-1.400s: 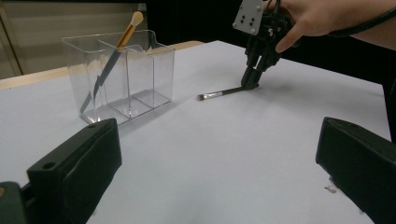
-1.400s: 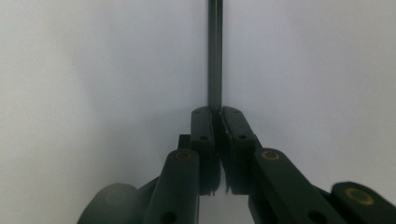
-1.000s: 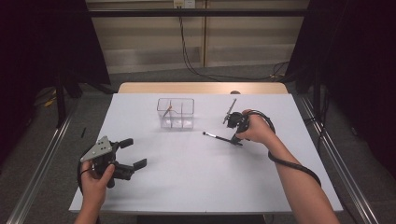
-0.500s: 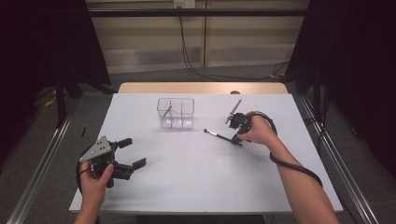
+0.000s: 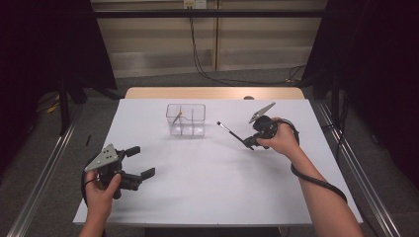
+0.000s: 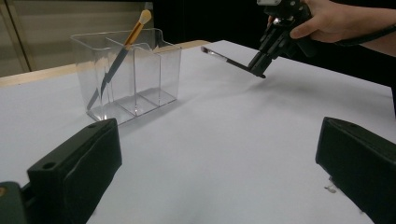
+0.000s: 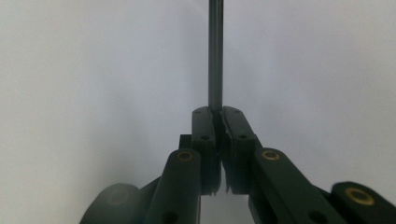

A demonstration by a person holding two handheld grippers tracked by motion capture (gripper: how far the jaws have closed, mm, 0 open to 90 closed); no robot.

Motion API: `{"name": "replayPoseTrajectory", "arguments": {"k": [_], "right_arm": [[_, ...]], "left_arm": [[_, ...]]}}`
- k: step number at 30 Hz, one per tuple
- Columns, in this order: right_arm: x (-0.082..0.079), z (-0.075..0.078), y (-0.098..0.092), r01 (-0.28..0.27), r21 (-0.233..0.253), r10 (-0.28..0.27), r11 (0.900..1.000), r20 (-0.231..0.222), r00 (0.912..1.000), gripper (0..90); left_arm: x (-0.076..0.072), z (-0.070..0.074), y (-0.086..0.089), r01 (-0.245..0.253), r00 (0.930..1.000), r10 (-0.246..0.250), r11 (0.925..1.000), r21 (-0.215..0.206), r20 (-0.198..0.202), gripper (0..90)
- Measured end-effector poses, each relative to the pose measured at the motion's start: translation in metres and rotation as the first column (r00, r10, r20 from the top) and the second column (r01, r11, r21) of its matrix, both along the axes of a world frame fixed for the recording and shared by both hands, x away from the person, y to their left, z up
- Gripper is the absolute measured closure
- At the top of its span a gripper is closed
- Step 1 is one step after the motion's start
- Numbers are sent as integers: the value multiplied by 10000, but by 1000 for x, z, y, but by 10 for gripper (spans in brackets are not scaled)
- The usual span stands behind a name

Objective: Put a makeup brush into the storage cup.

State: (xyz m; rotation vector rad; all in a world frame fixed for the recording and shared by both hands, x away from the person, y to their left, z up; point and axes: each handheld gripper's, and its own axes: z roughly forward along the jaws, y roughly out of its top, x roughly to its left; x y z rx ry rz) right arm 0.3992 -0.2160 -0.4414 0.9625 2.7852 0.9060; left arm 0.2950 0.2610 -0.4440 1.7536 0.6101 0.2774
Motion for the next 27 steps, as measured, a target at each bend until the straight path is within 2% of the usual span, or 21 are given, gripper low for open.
{"name": "replayPoseTrajectory", "arguments": {"k": [3,5,7,12,16,22,23,27], "right_arm": [[-4,-3,-5,205,736,-220,9971,199,9996,850],[-6,-4,-8,388,1057,-429,9936,369,9984,851],[-8,-6,-10,565,1538,-646,9865,480,9968,851],[-13,-7,-12,656,2376,-860,9692,768,9933,851],[-18,-10,-9,625,2862,-950,9561,1011,9903,851],[-24,-13,-6,625,3589,-1126,9313,1204,9863,851],[-25,-14,-6,646,3779,-1191,9236,1226,9853,850],[-29,-15,-8,708,4204,-1436,9046,1441,9791,850]], "left_arm": [[0,0,-1,-11,10000,11,10000,-36,3,3],[0,1,-1,-23,10000,23,10000,-51,22,3],[0,0,-1,-30,10000,30,10000,-21,10,3],[0,0,-1,-46,10000,46,10000,1,-19,3],[0,0,-1,-62,10000,62,10000,-6,-50,3],[-1,0,-1,-55,10000,55,10000,-8,-52,3],[-1,0,-1,-62,10000,62,10000,-10,-58,3],[-1,0,-1,-60,10000,60,10000,-7,-59,4]]}}
